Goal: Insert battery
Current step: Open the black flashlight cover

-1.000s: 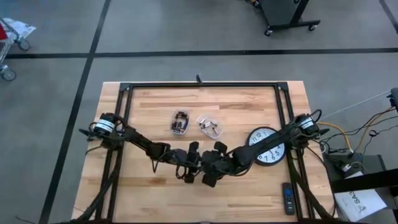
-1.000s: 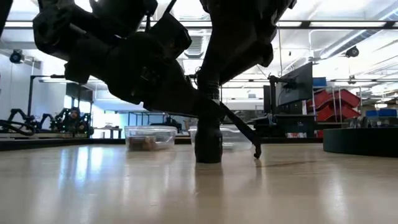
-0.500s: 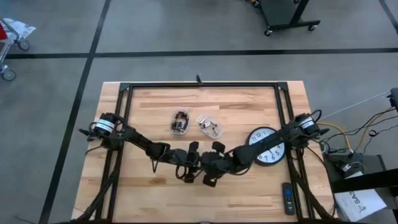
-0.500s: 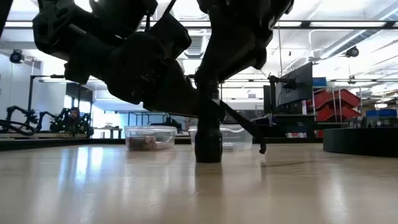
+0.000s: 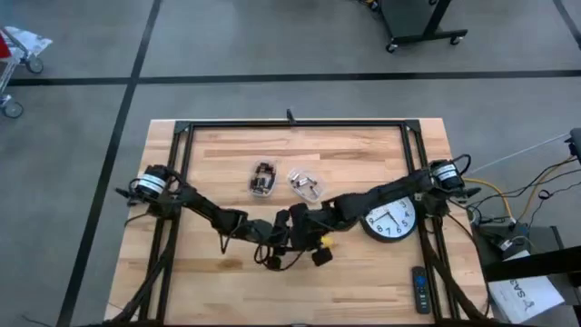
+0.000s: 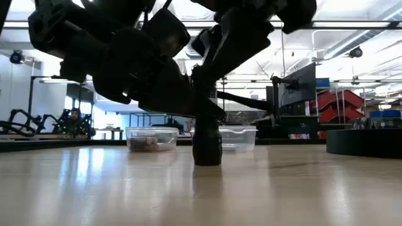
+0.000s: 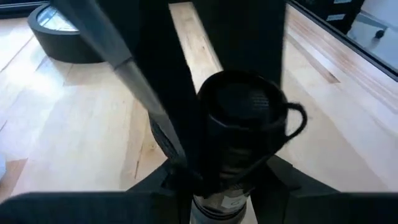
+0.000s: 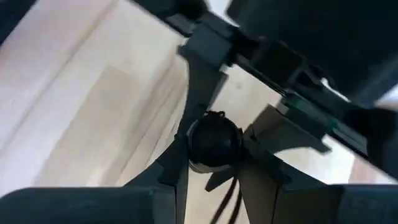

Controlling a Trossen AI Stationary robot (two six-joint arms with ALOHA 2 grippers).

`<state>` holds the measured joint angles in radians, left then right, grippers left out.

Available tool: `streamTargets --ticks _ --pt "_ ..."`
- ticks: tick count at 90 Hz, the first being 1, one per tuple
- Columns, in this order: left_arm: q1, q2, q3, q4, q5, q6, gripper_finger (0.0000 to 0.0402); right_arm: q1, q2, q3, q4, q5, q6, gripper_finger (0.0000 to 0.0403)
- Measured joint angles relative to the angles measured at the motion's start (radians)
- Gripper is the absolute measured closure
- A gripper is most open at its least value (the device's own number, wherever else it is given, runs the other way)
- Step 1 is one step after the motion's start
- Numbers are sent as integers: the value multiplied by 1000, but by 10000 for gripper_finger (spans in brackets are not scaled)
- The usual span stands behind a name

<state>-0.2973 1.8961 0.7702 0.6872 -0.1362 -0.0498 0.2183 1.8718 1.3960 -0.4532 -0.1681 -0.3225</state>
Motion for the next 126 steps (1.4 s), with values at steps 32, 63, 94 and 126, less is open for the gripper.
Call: streamTargets --ticks 32,63,94,126 --pt "2 0 0 -3 -36 -83 306 -61 2 2 -7 -45 -71 277" --pt "5 1 2 -10 -179 -75 306 0 -3 4 -69 245 433 237" --pt "4 1 2 -12 -197 -64 304 89 -4 3 -77 489 761 286" --pt "3 0 0 -16 -203 -66 304 90 19 -6 -26 518 829 278"
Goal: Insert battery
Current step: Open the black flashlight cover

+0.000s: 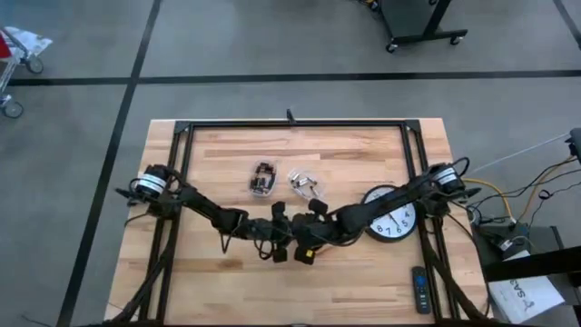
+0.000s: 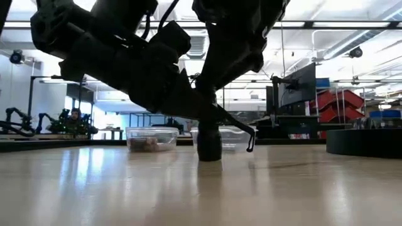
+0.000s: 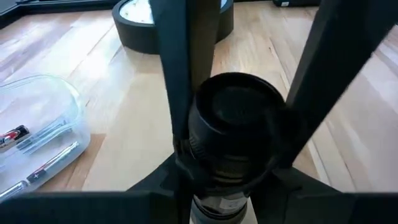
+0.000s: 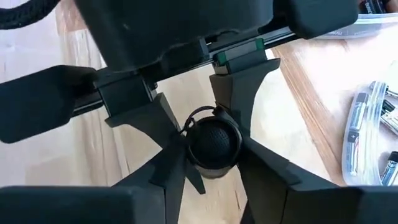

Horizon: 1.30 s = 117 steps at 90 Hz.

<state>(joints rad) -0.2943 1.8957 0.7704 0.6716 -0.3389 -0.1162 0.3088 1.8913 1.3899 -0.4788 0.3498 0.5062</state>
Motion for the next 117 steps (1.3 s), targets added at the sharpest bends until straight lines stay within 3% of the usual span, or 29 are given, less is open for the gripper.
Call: streamTargets --ticks 12,24,49,60,76,89,117 --pt "0 0 0 0 1 -1 305 0 1 0 -2 0 -33 299" --pt "0 0 0 -5 2 3 303 -3 -4 5 -15 -25 -174 307" --pt "-19 -1 0 -35 20 65 302 -47 -18 11 -19 -270 -627 334" --pt "-29 -1 0 -37 26 66 304 -65 -26 11 -25 -317 -726 349" --pt "-31 -10 0 -36 34 25 303 -88 -36 11 -65 -332 -675 379" --pt "-31 -24 -1 -41 41 25 305 -89 -36 10 -160 -324 -598 378" --pt "-30 -29 -1 -45 45 28 305 -89 -32 7 -179 -275 -472 280"
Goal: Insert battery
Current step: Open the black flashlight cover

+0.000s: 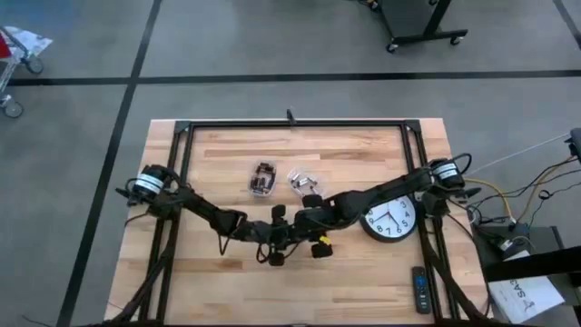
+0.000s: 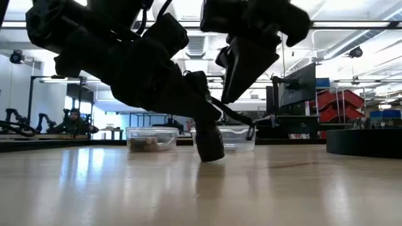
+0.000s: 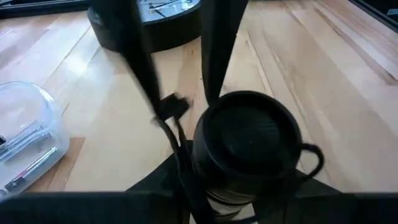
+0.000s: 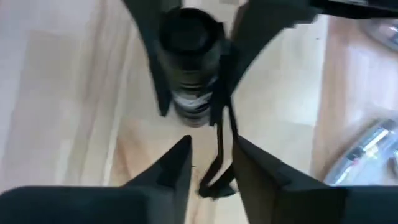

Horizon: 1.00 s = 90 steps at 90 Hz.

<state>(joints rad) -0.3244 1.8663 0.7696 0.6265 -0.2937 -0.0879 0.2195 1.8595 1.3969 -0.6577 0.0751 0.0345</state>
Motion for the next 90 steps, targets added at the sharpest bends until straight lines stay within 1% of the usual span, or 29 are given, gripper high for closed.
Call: streamTargets --ticks 8,15,20,26,31,37,44,53,56,80,90 --pt "0 -2 0 -1 1 0 304 0 8 -3 8 3 7 251" --pt "0 -2 0 -2 1 -1 302 0 22 -4 36 4 11 234" --pt "0 -2 0 -3 7 -4 302 0 31 -6 38 7 28 227" --pt "1 -4 0 -8 22 -13 304 0 41 -6 51 31 52 229" --pt "1 -8 0 -17 29 -21 305 0 42 -6 43 55 72 240" --pt "1 -17 0 -29 44 -25 304 -3 43 -6 44 56 90 265" --pt "0 -36 -1 -64 54 -27 301 -3 43 -6 39 58 110 308" --pt "0 -62 -1 -121 58 -28 301 -4 40 -5 17 58 112 376" --pt "0 -64 -2 -128 58 -29 303 -4 39 0 8 58 109 389" --pt "2 -56 -1 -118 75 -35 300 -4 14 47 -21 60 86 401" --pt "2 -49 0 -112 75 -37 303 -4 -11 59 -23 83 77 402"
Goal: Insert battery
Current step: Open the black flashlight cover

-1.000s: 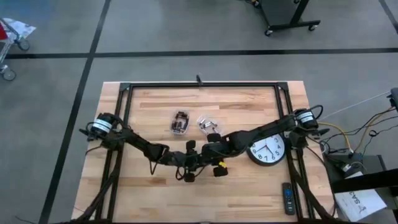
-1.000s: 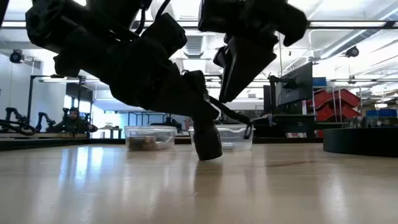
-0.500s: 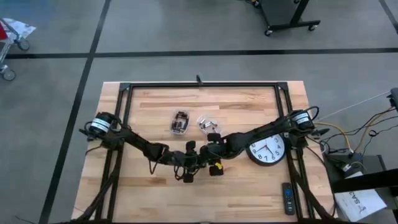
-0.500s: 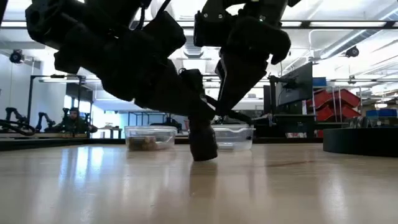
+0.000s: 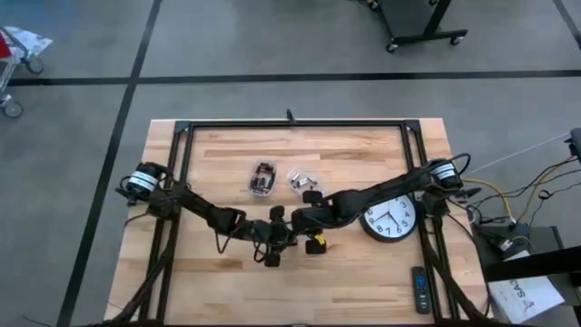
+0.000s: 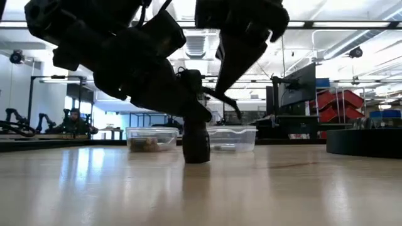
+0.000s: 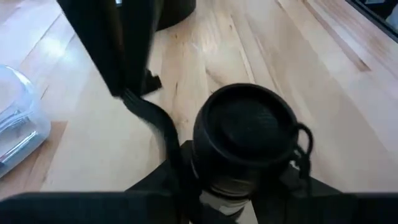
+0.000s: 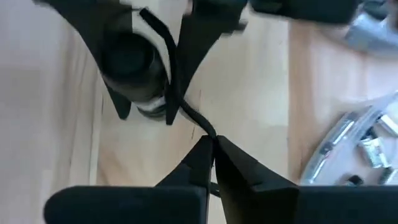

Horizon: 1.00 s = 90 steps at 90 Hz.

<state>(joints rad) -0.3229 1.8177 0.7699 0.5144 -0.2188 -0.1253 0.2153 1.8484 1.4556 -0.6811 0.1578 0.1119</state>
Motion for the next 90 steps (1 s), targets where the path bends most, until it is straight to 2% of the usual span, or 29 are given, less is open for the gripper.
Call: streamTargets --ticks 15,28,43,50,59,78,90 --pt "0 1 0 0 1 1 301 0 -55 18 8 70 -16 403" --pt "3 1 1 -2 0 1 300 20 -96 28 12 71 -50 403" --pt "14 1 0 -7 -45 1 304 73 -127 28 4 -105 -86 403" --pt "26 1 0 -10 -54 4 299 101 -128 24 0 -141 -66 403" --pt "40 1 0 -10 -59 9 299 131 -129 13 -52 -135 -11 403" --pt "48 1 0 -12 -60 30 303 142 -128 -3 -229 -49 137 402" --pt "48 1 0 -13 -59 30 297 140 -128 -6 -217 -51 150 371"
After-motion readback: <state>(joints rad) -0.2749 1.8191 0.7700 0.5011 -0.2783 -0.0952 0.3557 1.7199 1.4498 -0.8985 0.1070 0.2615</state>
